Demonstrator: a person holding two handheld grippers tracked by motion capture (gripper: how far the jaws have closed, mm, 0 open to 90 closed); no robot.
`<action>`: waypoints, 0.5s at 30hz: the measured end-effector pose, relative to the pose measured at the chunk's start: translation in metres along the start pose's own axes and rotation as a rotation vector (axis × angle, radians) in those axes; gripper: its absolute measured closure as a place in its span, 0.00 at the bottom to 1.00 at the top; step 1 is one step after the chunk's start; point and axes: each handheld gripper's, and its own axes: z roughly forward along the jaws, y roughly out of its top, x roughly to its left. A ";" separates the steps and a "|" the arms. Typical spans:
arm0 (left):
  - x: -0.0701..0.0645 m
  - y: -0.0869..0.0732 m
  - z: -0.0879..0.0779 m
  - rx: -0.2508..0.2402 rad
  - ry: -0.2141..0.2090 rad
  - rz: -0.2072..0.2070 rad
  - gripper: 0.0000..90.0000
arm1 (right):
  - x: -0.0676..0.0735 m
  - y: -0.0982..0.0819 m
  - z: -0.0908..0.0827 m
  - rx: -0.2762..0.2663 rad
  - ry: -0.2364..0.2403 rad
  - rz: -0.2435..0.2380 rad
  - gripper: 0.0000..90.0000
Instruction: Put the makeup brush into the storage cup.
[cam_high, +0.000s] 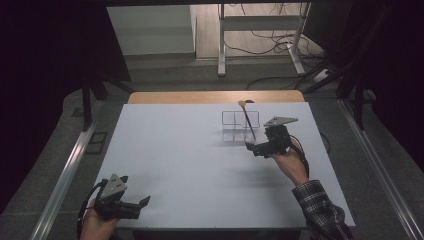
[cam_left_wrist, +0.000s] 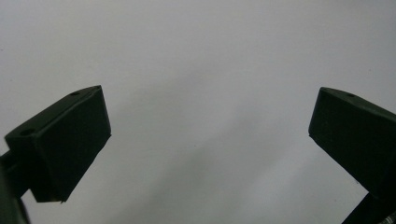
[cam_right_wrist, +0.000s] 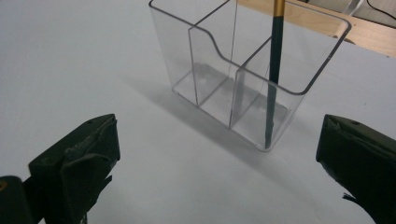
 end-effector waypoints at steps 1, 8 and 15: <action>0.000 0.000 0.000 0.001 0.000 0.000 0.00 | 0.001 -0.001 -0.001 0.004 0.000 -0.003 0.00; 0.000 0.000 0.000 0.000 0.001 0.000 0.00 | 0.008 -0.005 -0.005 0.004 0.004 -0.018 0.00; -0.001 0.000 0.000 0.004 0.002 0.004 0.00 | 0.012 -0.010 -0.009 0.008 0.007 -0.022 0.00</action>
